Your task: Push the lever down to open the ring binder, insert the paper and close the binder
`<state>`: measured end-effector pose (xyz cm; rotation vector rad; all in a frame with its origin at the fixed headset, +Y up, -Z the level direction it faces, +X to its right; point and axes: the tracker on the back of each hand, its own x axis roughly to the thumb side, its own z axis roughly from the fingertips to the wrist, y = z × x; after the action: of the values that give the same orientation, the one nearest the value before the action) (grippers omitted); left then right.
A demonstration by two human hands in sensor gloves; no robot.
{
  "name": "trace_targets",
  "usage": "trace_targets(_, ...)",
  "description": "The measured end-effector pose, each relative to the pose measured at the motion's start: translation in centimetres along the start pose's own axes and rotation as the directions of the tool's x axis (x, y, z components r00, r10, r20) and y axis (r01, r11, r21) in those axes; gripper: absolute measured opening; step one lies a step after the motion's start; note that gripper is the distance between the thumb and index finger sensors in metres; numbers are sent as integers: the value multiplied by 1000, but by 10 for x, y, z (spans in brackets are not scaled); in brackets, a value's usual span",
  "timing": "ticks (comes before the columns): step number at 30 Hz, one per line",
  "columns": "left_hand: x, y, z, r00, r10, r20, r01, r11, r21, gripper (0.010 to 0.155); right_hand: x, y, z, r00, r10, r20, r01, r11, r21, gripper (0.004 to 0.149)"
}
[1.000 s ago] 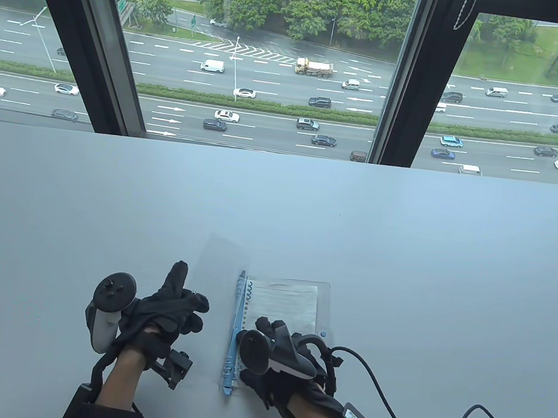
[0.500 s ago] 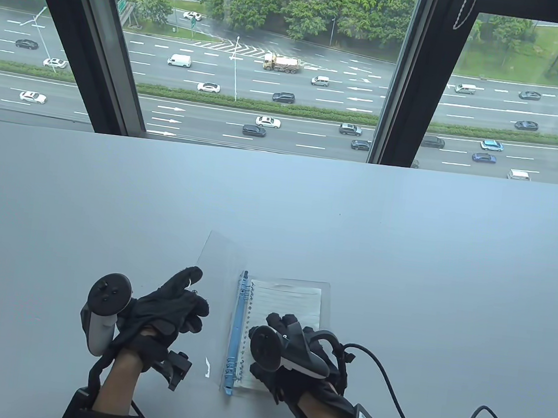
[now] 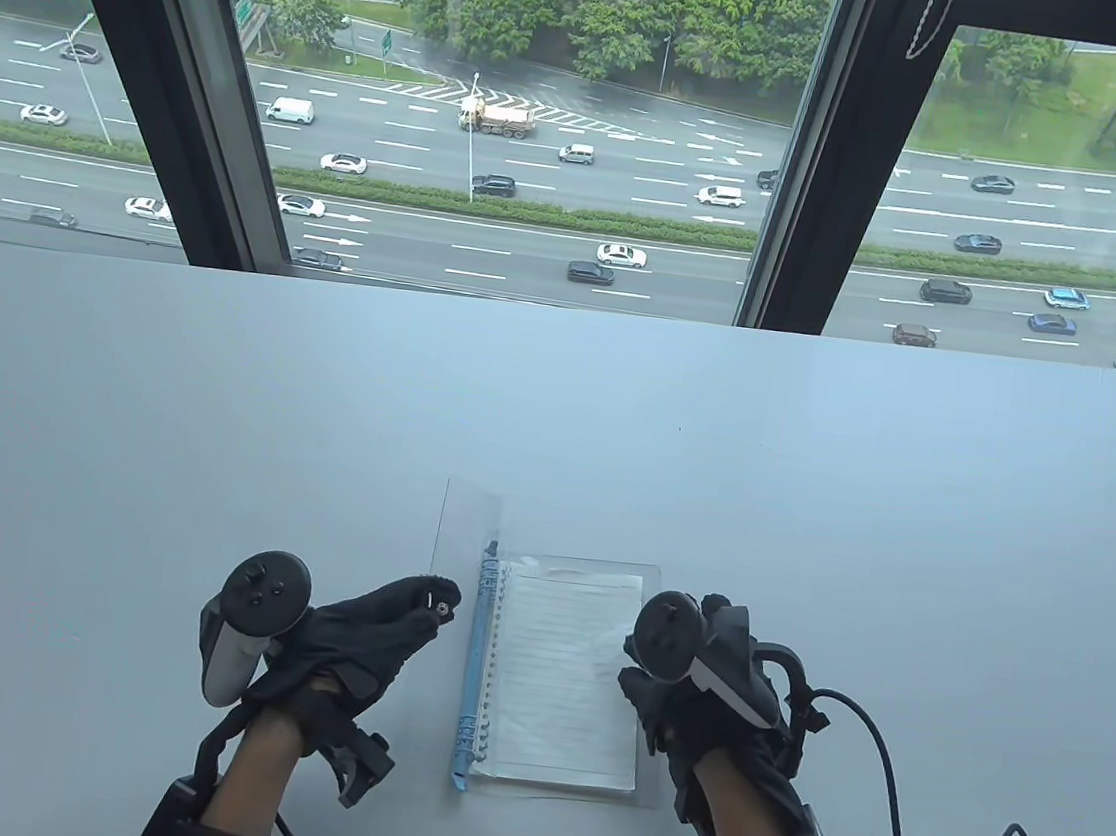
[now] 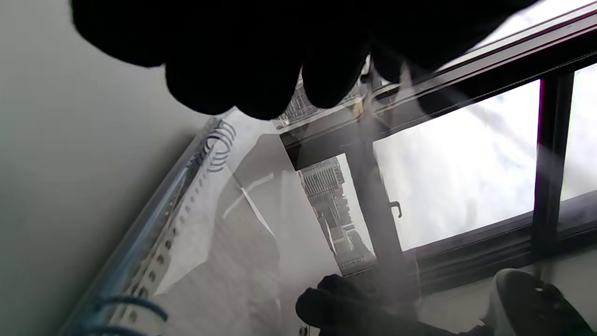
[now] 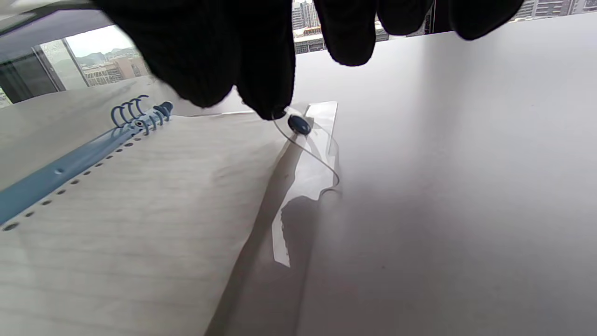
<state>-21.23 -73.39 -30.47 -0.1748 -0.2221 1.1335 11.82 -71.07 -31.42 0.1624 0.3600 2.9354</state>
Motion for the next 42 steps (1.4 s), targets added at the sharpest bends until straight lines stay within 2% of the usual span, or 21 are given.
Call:
trace_targets(3,5,-16,-5,995,-65,72,67,997,-32,61,-7,-4,0,1000,1,-9,-1,1000,-28,48)
trace_targets(7,9,-37,-13,988,-134,81,138,989,-47,66,-17,-7,1,999,-32,-35,31,999,-29,47)
trace_targets(11,11,-58,-28,950,-312,20,307,920,-242,71,-29,-7,-1,996,-65,-69,63,997,-33,46)
trace_targets(13,9,-67,-33,932,-360,27,353,891,-285,72,-34,-6,-2,994,-70,-79,68,997,-30,46)
trace_targets(18,4,-86,-37,908,-416,51,411,857,-312,71,-39,1,-8,992,-86,-88,86,996,-2,49)
trace_targets(22,1,-90,-36,904,-427,36,415,851,-321,72,-37,6,-12,993,-83,-83,85,996,13,47)
trace_targets(27,-1,-97,-34,895,-444,32,422,824,-377,88,-40,5,-14,992,-104,-76,104,995,-6,42)
trace_targets(29,-2,-102,-34,876,-480,37,454,797,-400,89,-42,5,-15,991,-112,-77,112,994,-6,41)
trace_targets(31,-2,-106,-34,857,-514,37,481,771,-417,87,-44,5,-16,989,-126,-73,126,992,-3,41)
trace_targets(34,-3,-114,-33,789,-612,51,573,705,-418,77,-45,5,-15,984,-174,-32,173,985,-21,41)
trace_targets(36,-2,-117,-32,749,-659,72,627,668,-402,76,-42,6,-15,974,-225,-3,225,974,-29,42)
trace_targets(42,0,-119,-32,739,-669,79,639,658,-399,74,-35,9,-15,973,-232,22,233,971,-50,47)
